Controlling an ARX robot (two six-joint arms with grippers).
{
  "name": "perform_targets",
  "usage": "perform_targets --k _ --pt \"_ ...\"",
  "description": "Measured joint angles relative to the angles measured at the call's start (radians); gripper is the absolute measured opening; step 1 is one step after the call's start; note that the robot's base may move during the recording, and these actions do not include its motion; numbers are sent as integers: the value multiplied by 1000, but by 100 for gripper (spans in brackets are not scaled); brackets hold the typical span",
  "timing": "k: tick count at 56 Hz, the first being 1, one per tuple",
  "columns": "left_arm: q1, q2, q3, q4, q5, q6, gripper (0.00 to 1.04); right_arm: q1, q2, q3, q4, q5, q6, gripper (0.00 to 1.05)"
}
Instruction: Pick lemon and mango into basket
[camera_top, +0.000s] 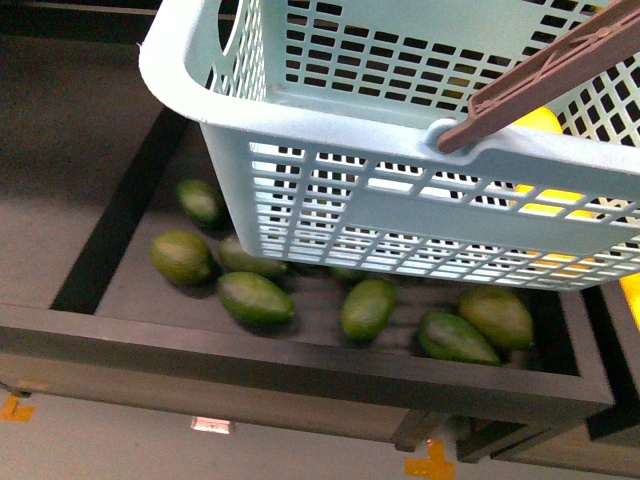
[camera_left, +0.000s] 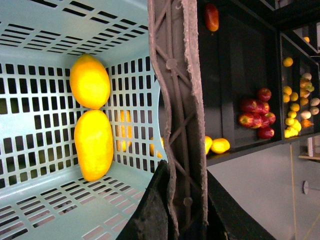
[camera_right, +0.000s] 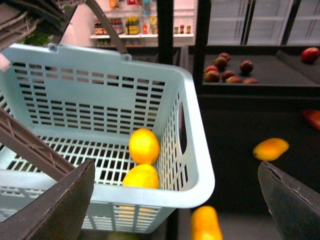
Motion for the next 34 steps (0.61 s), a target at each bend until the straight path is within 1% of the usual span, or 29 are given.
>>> perform_targets --k 34 --pt "3 0 0 0 -2 1 8 0 -2 0 1 0 0 96"
